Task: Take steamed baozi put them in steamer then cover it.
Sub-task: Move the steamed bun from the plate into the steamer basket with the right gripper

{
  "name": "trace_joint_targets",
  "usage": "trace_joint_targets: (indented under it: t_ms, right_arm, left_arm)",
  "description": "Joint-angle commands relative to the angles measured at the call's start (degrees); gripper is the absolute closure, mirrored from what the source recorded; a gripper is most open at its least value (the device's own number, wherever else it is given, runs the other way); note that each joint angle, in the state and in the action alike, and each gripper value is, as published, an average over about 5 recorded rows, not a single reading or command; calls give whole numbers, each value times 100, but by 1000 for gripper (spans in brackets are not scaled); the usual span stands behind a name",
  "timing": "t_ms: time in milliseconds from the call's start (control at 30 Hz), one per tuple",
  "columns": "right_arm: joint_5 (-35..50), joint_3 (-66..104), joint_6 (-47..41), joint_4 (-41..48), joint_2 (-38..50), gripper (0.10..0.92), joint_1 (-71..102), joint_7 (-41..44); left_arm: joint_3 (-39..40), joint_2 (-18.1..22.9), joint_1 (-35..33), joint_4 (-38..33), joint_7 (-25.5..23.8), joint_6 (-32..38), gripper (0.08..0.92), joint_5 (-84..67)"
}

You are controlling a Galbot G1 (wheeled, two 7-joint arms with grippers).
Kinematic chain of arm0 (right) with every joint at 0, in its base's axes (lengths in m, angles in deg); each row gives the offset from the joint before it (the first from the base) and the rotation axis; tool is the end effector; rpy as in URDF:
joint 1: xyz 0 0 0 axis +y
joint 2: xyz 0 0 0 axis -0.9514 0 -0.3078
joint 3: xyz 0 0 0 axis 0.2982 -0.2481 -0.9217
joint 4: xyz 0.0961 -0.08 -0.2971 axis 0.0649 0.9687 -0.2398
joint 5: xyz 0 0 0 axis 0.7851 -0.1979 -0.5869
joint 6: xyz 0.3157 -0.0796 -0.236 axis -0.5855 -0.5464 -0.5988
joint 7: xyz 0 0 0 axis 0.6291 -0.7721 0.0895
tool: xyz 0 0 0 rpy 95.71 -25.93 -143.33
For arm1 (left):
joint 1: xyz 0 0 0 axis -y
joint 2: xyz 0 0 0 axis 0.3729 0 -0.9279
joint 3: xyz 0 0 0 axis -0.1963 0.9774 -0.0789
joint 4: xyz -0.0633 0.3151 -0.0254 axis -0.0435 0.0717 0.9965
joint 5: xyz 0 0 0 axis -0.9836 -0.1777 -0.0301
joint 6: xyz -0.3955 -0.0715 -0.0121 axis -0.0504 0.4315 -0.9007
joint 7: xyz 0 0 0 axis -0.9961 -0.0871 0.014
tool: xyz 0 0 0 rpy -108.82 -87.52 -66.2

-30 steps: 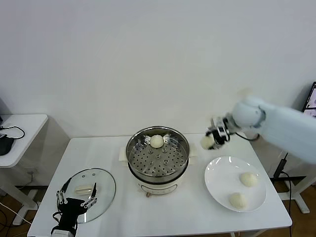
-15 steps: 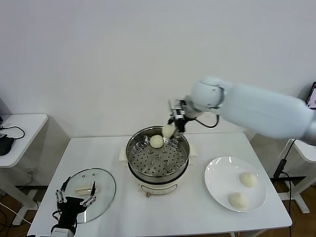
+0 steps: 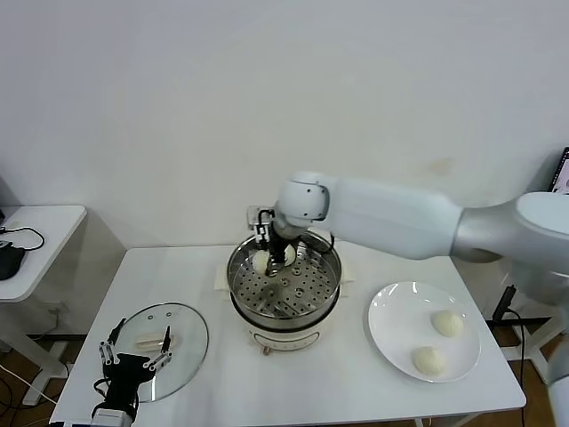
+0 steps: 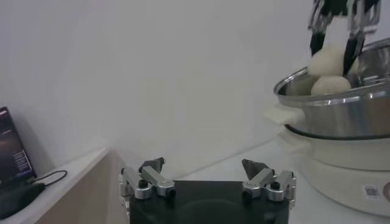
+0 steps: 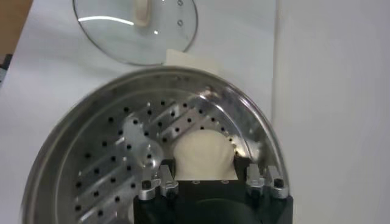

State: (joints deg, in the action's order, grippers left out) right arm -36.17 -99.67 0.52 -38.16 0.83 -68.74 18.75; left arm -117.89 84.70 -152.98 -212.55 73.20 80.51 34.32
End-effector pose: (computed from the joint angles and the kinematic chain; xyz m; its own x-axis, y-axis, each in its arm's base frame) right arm 0.5208 0.2485 -0.0994 -0.2217 -0.3170 0.9222 -0.9417 -0.1757 -0.2868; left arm 0.1968 0.0746 -0.2777 -0.9890 -0.0749 0.1276 -0.0175 0.9158 0.4013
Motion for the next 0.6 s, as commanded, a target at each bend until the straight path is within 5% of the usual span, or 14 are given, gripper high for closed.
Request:
trace_joint_targets:
  t_ms: [33,600]
  right_arm:
    - [8,-6,-81,517,-511,431,298,-73]
    - [-255,-12,-80,905,-650,390,426,20]
  left_arm:
    - [-2,1,5,4,6,12,177,7]
    - [23,20,15,22,14,39,177,12]
